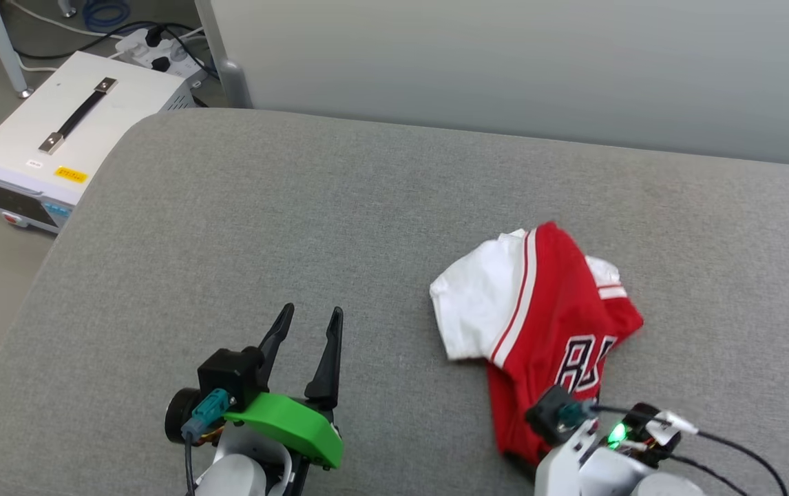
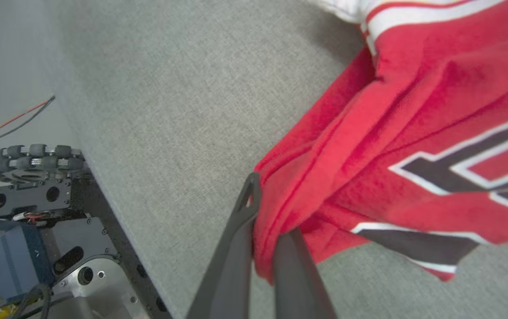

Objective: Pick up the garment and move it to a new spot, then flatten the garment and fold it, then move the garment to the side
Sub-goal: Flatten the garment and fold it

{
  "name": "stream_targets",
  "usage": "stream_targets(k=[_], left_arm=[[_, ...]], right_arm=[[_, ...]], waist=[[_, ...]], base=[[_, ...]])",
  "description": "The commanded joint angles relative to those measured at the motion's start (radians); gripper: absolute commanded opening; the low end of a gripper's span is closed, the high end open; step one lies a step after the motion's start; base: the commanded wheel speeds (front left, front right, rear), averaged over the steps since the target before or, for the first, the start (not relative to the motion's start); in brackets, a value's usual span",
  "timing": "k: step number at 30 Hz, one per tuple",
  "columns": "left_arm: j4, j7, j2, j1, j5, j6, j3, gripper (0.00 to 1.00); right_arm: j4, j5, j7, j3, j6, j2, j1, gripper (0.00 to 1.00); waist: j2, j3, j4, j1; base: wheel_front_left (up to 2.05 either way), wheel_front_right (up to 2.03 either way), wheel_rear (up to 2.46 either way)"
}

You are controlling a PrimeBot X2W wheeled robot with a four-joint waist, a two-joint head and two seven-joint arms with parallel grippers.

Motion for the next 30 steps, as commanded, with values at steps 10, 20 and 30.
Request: stream_targets(k=[10, 20, 30], left_arm=[[0.010, -0.006, -0.005, 0.032, 0.009, -0.002, 0.001, 1.00], [0.003, -0.006, -0.005, 0.040, 0.012, -0.003, 0.007, 1.00], [-0.016, -0.006, -0.005, 0.034, -0.007, -0.006, 0.009, 1.00]], right_arm=[[0.001, 0.047, -0.029, 0.070, -0.001, 0.004, 0.003, 1.00], [-0.086, 0.047, -0.207, -0.211, -0.001, -0.024, 0.032, 1.00], [-0.114, -0.106, -0.457, -0.610, -0.001, 0.084, 0.168, 1.00]], waist=[[0.0000, -0.035, -0.024, 0.0000], [0.0000, -0.072, -0.083, 0.0000], [0.0000, -0.059, -0.134, 0.0000]], base=[[0.00, 0.00, 0.00], [0.00, 0.00, 0.00], [0.00, 0.00, 0.00]])
